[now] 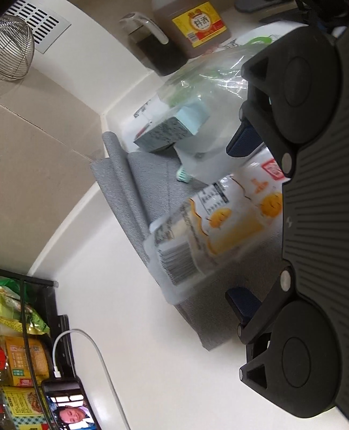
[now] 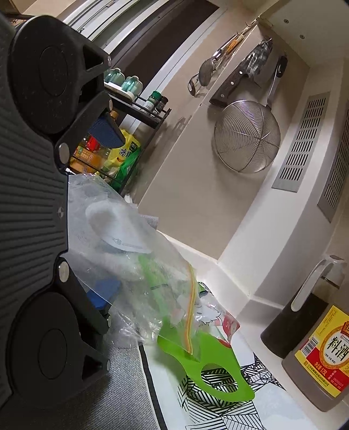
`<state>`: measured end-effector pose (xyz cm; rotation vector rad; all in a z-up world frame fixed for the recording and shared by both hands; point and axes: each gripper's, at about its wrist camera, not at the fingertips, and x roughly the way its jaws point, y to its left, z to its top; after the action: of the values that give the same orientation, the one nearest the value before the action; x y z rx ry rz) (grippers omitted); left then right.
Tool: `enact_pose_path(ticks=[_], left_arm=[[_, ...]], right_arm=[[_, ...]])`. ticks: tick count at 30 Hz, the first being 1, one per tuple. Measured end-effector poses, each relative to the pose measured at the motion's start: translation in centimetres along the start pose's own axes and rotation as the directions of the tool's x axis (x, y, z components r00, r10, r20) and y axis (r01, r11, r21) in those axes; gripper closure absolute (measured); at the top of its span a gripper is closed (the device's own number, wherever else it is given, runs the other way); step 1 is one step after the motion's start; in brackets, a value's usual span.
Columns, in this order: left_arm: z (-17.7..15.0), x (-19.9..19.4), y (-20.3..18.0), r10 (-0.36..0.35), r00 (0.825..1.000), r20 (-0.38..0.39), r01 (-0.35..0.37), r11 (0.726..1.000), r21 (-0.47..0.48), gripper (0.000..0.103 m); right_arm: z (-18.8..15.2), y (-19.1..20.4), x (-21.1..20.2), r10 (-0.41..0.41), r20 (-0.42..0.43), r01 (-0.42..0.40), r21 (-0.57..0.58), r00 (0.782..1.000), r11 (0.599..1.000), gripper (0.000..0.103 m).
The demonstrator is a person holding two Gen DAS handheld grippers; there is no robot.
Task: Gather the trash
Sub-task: 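Reach the left tool to the white snack pouch and grasp it, then carry the pouch in the left tool down over the blue bin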
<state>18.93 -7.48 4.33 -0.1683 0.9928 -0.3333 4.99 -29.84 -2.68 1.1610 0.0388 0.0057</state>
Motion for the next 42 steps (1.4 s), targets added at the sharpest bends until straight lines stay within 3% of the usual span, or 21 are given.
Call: enact_pose_path(ticks=[2,4,7,15,22,27,34,42], left_arm=[[-0.1,-0.4,0.0,0.0,1.0,0.029,0.0,1.0,-0.015,0.014],[0.0,-0.6,0.2,-0.006,0.999,0.038,0.007,1.0,-0.023,0.054],[0.2,-1.1,1.3,-0.028,0.999,0.024,0.03,0.997,-0.073,0.065],[0.1,-5.0,2.3,-0.091,0.992,0.089,0.096,0.994,-0.048,0.072],[-0.1,-8.4,1.5,-0.138,0.978,0.156,0.139,0.99,0.005,0.078],[-0.2,-10.2,0.2,-0.132,0.96,0.247,0.115,0.99,0.082,0.082],[-0.6,-11.0,-0.4,-0.125,0.953,0.276,0.1,0.99,0.103,0.083],[-2.3,-14.4,0.2,-0.155,0.938,0.31,0.121,0.985,0.126,0.083]], right_arm=[[0.0,0.0,0.0,0.002,0.007,-0.002,-0.018,1.0,1.0,0.035],[0.0,0.0,-0.2,-0.013,0.019,0.014,-0.022,1.0,1.0,0.074],[0.1,0.0,-0.5,-0.013,0.047,0.015,-0.033,0.999,0.999,0.094],[0.7,1.4,-2.2,0.099,0.142,-0.083,-0.116,0.985,0.99,0.1],[1.3,1.5,-2.9,0.106,0.172,-0.086,-0.121,0.979,0.989,0.1],[1.3,1.6,-2.9,0.101,0.174,-0.081,-0.12,0.98,0.99,0.1],[1.3,1.5,-2.9,0.1,0.172,-0.081,-0.115,0.98,0.99,0.1],[1.0,2.2,-3.1,0.147,0.16,-0.123,-0.149,0.976,0.981,0.1]])
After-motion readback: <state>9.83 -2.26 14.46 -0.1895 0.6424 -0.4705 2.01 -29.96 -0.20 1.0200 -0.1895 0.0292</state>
